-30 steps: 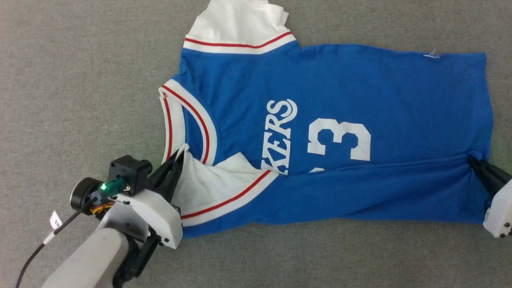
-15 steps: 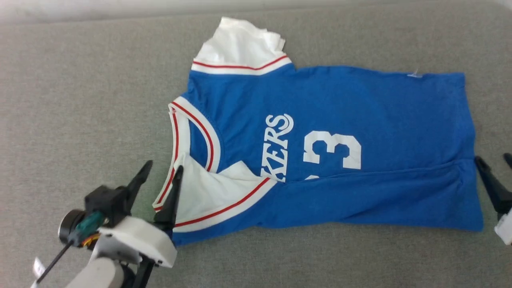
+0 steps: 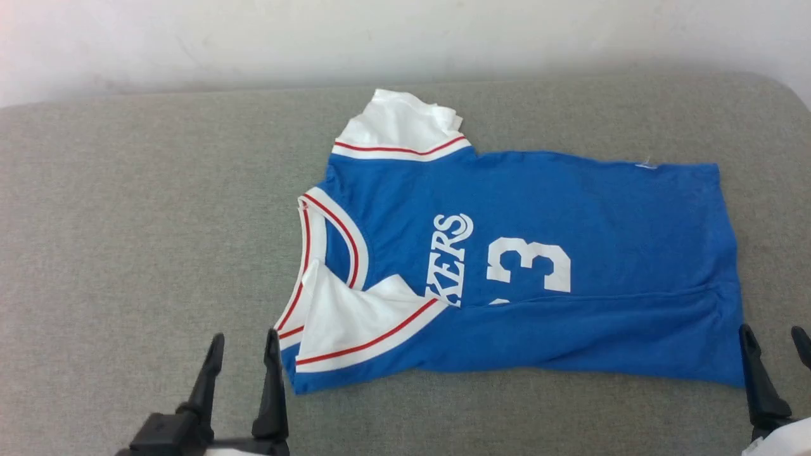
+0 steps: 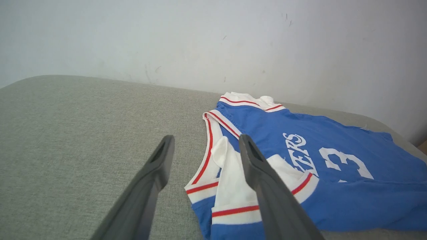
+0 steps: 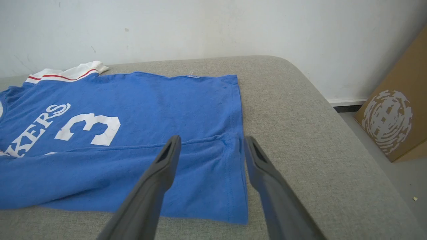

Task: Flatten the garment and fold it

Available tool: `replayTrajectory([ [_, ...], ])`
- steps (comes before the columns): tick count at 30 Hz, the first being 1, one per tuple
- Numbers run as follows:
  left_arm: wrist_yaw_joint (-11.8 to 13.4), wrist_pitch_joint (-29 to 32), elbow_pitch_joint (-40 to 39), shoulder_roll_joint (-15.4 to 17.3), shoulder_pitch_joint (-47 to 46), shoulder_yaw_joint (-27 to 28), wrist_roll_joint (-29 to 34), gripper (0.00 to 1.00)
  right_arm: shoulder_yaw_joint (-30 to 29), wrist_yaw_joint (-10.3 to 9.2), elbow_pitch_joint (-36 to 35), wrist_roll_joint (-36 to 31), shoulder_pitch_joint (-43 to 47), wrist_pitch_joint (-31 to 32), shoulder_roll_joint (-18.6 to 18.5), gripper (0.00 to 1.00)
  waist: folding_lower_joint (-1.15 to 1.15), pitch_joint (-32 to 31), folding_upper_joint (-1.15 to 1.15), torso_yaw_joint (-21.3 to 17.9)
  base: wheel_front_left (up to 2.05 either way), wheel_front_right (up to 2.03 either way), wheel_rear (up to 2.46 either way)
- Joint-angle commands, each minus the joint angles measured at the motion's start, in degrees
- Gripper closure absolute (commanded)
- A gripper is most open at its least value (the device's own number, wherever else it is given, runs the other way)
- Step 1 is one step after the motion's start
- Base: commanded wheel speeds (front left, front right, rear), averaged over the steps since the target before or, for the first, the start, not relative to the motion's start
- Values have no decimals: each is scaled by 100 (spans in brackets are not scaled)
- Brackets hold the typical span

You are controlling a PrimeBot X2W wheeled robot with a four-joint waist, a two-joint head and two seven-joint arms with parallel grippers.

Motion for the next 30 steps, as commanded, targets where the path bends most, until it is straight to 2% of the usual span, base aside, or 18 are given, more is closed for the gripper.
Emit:
replayTrajectory([
  [1, -64, -25, 88, -46, 117, 13, 107, 0, -35, -5, -161, -133, 100, 58, 76, 0, 1, -93, 0, 70, 0, 0, 0],
  [6, -289, 235, 390, -12, -54, -174, 88, 0, -54, -5, -484, -305, 141, 237, 193, 0, 1, -75, 0, 75, 0, 0, 0],
  [9, -402, 791, 604, 20, -366, -372, 37, 0, -28, -5, -499, -332, 66, 284, 179, 0, 1, 8, 0, 80, 0, 0, 0],
  [13, -414, 1604, 1086, 42, -767, -590, 9, 0, 53, -5, -478, -305, 19, 323, 144, 0, 1, 157, 0, 30, 0, 0, 0],
  [15, -368, 1978, 1254, -27, -885, -626, -116, 0, 97, -5, -430, -281, 0, 345, 127, 0, 1, 236, 0, -8, 0, 0, 0],
  [18, -151, 2500, 1453, -4, -980, -643, -150, 0, 140, -5, -280, -239, -83, 303, 92, 0, 1, 366, 0, -70, 0, 0, 0],
  [19, -62, 2589, 1494, -8, -1003, -618, -150, 0, 150, -5, -237, -223, -97, 288, 77, 0, 1, 400, 0, -86, 0, 0, 0],
  [23, 16, 2771, 1583, -31, -1059, -599, -216, 0, 211, -5, -128, -168, -138, 242, 12, 0, 1, 494, 0, -142, 0, 0, 0],
  [24, 8, 2829, 1609, -36, -1054, -612, -248, 24, 231, -5, -109, -157, -152, 235, -8, 0, 1, 507, 0, -156, 0, 0, 0],
  [25, 20, 2843, 1615, -46, -1054, -600, -271, 100, 252, -5, -92, -145, -171, 233, -41, 0, 1, 516, 0, -166, 0, 0, 0],
  [30, 17, 2793, 1526, -86, -945, -521, -419, 100, 459, -5, -130, -107, -308, 314, -415, 0, 1, 506, 0, -230, 0, 0, 0],
])
